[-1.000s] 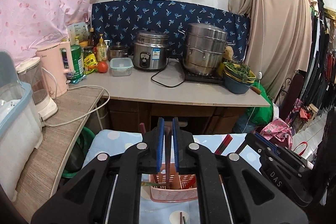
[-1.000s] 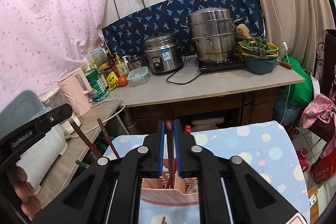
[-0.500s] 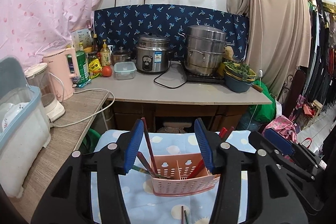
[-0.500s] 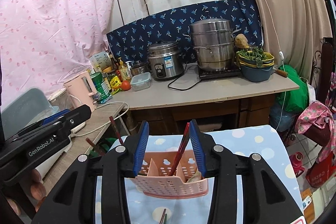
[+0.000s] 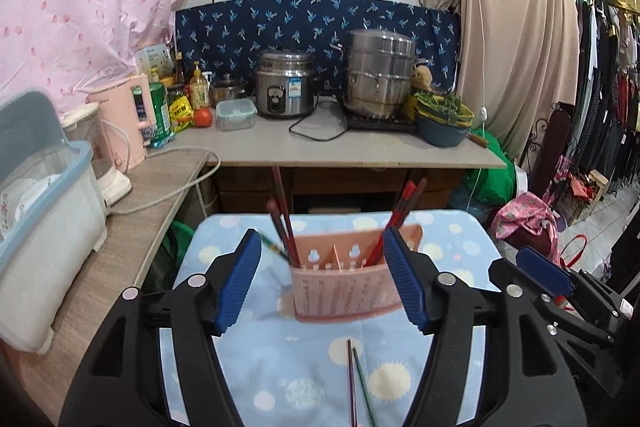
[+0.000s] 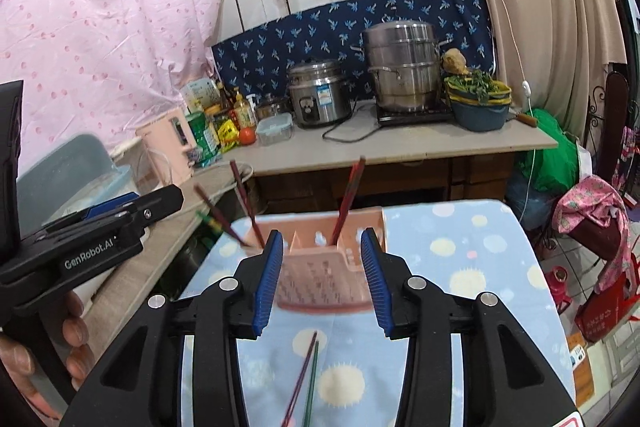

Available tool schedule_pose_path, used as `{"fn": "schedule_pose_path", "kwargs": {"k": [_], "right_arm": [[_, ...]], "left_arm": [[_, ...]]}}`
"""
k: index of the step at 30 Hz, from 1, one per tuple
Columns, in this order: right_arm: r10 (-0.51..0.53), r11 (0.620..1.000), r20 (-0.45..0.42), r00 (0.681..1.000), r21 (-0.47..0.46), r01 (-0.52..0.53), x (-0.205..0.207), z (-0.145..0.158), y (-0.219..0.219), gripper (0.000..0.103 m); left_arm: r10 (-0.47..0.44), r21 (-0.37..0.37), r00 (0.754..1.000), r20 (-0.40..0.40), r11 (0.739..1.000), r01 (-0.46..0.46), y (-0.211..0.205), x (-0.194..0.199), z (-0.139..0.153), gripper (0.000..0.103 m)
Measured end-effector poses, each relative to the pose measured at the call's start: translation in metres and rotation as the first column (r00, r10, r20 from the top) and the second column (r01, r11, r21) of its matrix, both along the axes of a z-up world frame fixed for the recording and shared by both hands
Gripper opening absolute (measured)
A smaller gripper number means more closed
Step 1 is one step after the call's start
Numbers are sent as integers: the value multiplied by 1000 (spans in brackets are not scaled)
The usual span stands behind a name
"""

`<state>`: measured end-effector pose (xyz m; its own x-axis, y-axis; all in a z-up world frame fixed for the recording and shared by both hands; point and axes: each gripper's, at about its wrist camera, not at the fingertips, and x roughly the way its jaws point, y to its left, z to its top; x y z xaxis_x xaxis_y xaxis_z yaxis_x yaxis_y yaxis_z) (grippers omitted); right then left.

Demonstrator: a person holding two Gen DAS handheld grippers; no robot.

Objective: Organize utensils
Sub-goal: 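Withdraw both tools from the basket back over the last two chopsticks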

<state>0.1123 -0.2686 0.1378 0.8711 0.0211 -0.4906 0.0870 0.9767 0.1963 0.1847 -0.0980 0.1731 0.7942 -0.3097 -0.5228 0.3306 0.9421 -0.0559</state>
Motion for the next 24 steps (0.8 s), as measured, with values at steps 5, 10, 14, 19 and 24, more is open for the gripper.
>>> {"fn": "schedule_pose_path", "kwargs": {"k": [5, 10, 14, 19, 24], "right_arm": [[14, 1000, -62, 998, -18, -15, -34, -31, 15, 40], [27, 1000, -124, 992, -9, -28, -63, -62, 25, 40], [33, 999, -174, 984, -13, -35, -80, -85, 34, 40], [43, 999, -246, 968, -10, -47, -101, -120, 46, 40], [49, 999, -308, 950, -7, -53, -116, -153, 55, 40]], "left_arm": [[8, 15, 998, -58, 1000, -7, 14, -24, -31, 60], [21, 25, 992, -124, 1000, -18, 27, -47, -64, 60], [35, 55, 987, -154, 998, -27, 36, -66, -87, 60], [38, 104, 980, -197, 994, -17, 39, -88, -117, 60], [40, 164, 974, -222, 986, -4, 39, -106, -143, 60]]}}
